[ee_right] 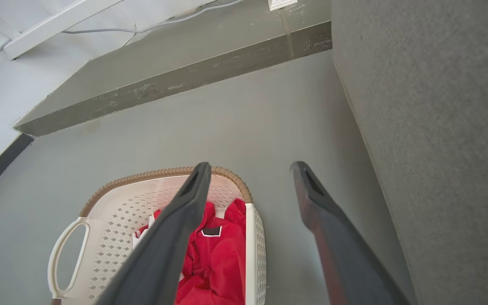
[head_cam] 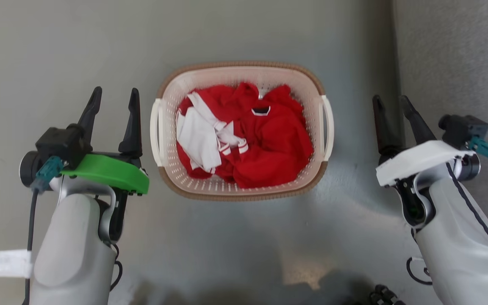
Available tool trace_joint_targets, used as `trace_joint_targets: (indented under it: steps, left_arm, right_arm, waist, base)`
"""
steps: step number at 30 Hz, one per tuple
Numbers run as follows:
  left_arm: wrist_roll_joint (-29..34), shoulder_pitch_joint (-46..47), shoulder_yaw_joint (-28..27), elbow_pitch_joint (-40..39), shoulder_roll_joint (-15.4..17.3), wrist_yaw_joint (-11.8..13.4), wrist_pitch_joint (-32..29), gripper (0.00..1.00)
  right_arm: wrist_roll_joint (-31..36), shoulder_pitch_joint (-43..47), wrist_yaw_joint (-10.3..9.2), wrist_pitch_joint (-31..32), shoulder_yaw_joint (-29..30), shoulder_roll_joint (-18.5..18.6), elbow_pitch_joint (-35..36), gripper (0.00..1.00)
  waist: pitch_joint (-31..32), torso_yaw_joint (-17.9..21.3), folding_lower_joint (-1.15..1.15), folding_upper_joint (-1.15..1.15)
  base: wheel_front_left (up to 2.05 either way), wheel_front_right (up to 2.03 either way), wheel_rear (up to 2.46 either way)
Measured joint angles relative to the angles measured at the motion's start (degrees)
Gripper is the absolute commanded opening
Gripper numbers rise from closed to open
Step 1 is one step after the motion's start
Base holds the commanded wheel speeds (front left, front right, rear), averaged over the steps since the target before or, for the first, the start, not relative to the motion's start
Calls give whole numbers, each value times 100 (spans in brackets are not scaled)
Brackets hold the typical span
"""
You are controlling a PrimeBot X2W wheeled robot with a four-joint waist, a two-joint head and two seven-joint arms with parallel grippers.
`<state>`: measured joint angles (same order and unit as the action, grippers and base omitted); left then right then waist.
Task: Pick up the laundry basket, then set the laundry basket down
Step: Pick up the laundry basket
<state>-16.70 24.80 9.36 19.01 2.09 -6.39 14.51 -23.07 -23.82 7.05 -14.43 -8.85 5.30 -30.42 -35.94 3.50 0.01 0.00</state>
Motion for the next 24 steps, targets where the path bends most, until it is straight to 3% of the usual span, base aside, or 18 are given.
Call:
trace_joint_targets:
  steps: [16,24]
  left_arm:
    - [-135,1035,269,1449,-23,-66,-2,100]
    - [-370,1636,423,2142,-38,-68,-38,100]
  right_arm:
    - [-70,-992,1,94,-287,-20,-1090,100]
    - [-114,-1523,1,137,-734,-85,-1501,100]
  waist:
    - [-977,-80,0,0]
    - [-1500,-84,0,0]
  base:
    - [0,0,0]
    - [0,0,0]
